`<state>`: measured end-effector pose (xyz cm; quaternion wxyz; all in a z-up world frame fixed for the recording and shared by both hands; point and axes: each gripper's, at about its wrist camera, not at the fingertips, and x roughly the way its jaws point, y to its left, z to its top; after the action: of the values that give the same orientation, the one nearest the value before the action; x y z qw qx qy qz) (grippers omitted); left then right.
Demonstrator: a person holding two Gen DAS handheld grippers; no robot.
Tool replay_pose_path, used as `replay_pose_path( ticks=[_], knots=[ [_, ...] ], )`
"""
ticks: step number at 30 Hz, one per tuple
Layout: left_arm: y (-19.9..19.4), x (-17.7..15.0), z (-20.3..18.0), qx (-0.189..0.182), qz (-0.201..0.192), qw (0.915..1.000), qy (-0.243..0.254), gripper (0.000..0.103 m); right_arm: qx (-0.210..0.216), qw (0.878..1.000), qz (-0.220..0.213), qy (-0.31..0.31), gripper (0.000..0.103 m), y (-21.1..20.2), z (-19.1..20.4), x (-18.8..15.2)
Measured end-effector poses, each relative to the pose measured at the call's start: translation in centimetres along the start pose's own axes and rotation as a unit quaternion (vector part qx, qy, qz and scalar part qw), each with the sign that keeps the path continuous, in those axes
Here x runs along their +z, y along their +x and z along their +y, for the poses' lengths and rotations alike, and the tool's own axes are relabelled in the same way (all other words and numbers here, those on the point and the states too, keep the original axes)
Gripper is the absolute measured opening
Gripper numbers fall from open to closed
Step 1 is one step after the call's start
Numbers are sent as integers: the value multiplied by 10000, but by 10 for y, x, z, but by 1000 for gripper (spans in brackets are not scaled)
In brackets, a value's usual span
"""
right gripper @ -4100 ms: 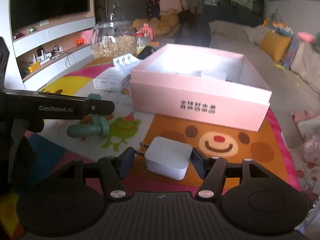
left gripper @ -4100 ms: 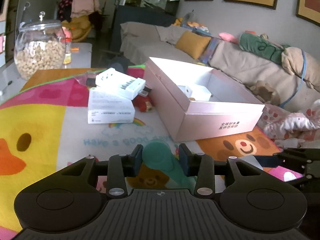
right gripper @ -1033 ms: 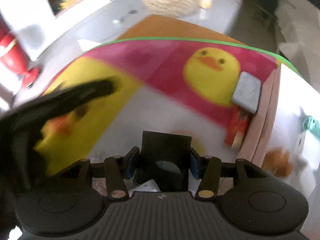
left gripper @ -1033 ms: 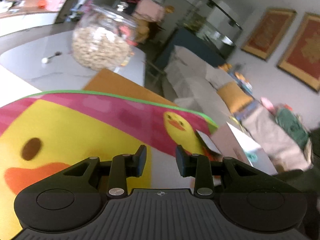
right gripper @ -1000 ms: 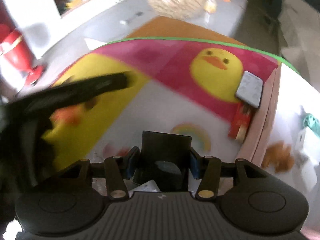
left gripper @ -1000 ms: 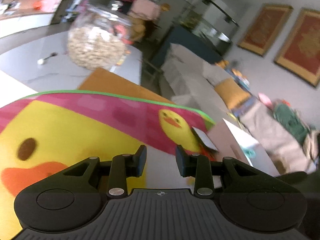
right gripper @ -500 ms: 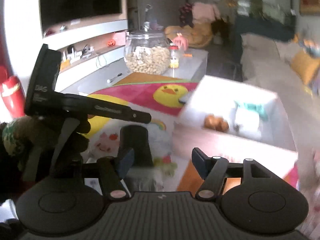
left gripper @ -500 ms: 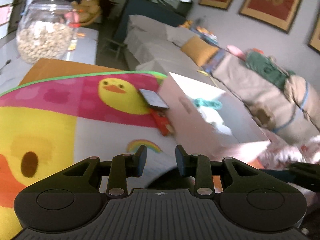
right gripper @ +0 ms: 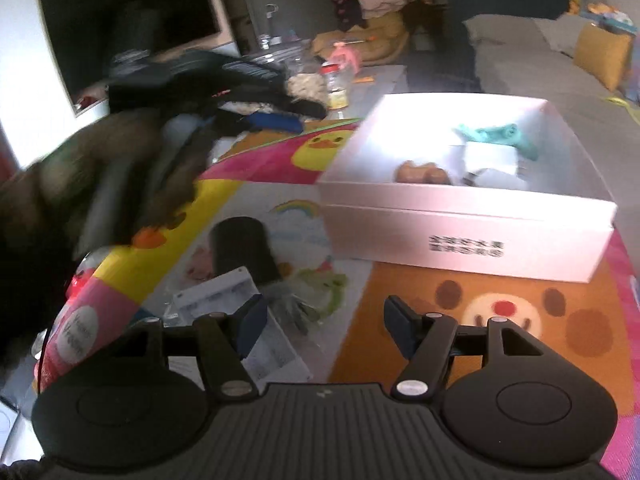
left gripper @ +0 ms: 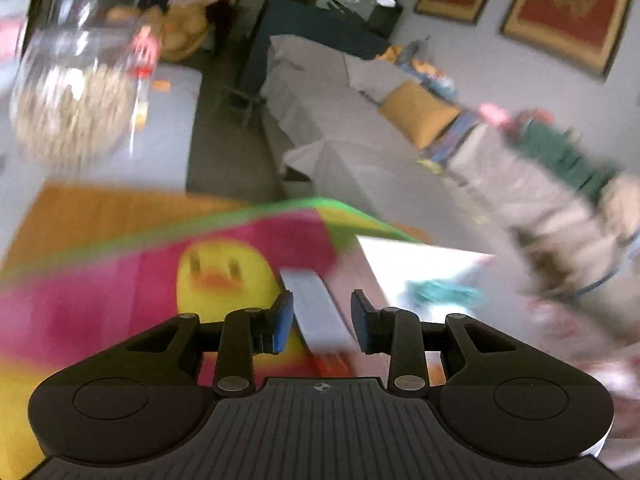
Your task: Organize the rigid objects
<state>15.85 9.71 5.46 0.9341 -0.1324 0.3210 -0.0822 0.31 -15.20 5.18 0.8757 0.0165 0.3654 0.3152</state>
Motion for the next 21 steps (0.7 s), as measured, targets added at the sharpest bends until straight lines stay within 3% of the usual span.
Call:
replay_pose_path(
  ticks=[3, 5, 8, 11, 14, 21],
  knots=[
    [60, 16, -9, 586, 404, 9941, 824, 29, -126, 9999, -18, 89, 65, 0, -9, -4],
    [86, 19, -10, 718, 705, 9893, 1052, 27, -203, 9997, -57, 129, 65, -4, -15, -5],
    [94, 23, -9, 702, 687, 9875, 1232, 27, -242, 9992, -75, 312, 65, -7, -26, -7],
    [82, 17, -11, 597, 748, 9837, 1524, 26, -280, 9987, -71, 425, 65, -4, -34, -8],
    [62, -3, -23, 426, 742, 9742, 2088, 21, -137, 9992, -53, 372, 65, -1, -34, -9],
    [3, -55, -31, -339, 783, 9692, 2310, 20, -50, 9996, -61, 276, 65, 0, -23, -9]
  ],
)
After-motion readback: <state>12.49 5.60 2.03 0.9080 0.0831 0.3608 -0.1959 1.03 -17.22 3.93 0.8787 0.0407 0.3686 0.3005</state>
